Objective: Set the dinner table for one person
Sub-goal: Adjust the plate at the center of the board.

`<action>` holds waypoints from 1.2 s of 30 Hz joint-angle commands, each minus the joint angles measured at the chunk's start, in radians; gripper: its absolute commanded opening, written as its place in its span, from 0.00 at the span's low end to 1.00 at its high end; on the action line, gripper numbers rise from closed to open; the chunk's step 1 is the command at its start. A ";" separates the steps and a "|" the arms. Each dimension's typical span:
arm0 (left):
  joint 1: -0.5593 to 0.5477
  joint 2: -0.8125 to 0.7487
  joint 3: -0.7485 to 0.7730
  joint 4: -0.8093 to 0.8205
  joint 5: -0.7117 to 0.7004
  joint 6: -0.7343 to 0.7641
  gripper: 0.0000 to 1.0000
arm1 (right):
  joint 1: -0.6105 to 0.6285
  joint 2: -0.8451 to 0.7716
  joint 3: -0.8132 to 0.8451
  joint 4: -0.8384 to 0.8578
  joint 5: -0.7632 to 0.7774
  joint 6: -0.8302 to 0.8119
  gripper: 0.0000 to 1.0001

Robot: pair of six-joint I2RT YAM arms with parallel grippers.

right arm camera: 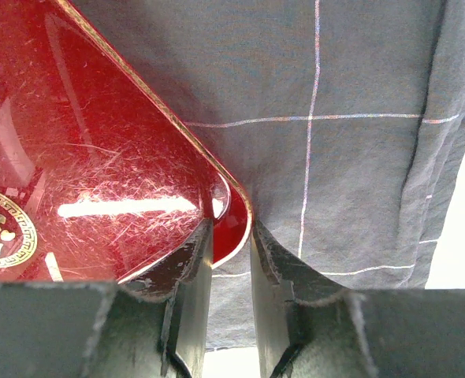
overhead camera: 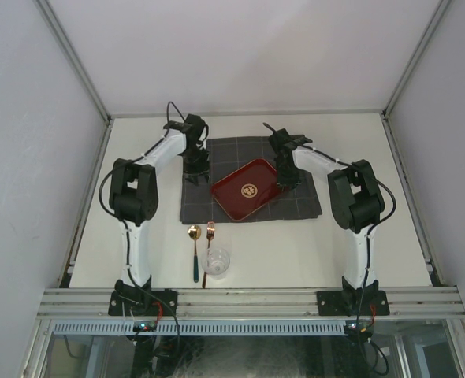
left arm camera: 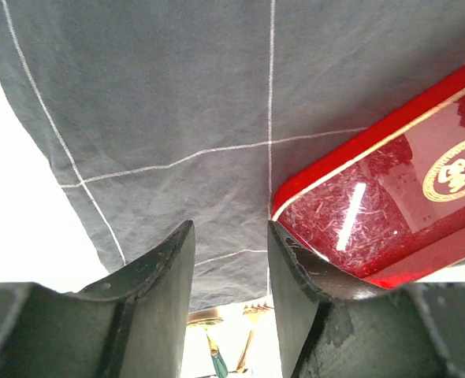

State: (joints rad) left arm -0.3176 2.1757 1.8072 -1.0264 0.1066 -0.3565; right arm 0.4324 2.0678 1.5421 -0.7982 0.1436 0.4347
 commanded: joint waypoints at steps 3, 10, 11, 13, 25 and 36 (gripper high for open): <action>-0.011 -0.093 0.004 0.032 -0.004 -0.013 0.47 | 0.003 0.012 0.033 0.008 -0.022 0.022 0.24; -0.028 -0.087 -0.012 0.033 0.028 -0.012 0.47 | 0.005 0.018 0.036 0.007 -0.024 0.022 0.24; -0.030 -0.086 -0.017 0.035 0.030 -0.012 0.47 | 0.006 0.018 0.037 0.006 -0.023 0.022 0.24; -0.034 -0.085 -0.026 0.041 0.036 -0.011 0.47 | 0.005 0.019 0.039 0.006 -0.023 0.021 0.24; -0.050 -0.055 -0.061 0.050 0.056 -0.009 0.46 | 0.005 0.025 0.049 0.000 -0.026 0.021 0.23; -0.052 -0.021 -0.070 0.048 0.043 -0.006 0.41 | 0.004 0.028 0.047 -0.001 -0.027 0.018 0.22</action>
State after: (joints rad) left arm -0.3645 2.1506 1.7466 -0.9890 0.1421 -0.3576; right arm 0.4324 2.0811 1.5612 -0.8074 0.1394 0.4347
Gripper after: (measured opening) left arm 0.437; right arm 0.228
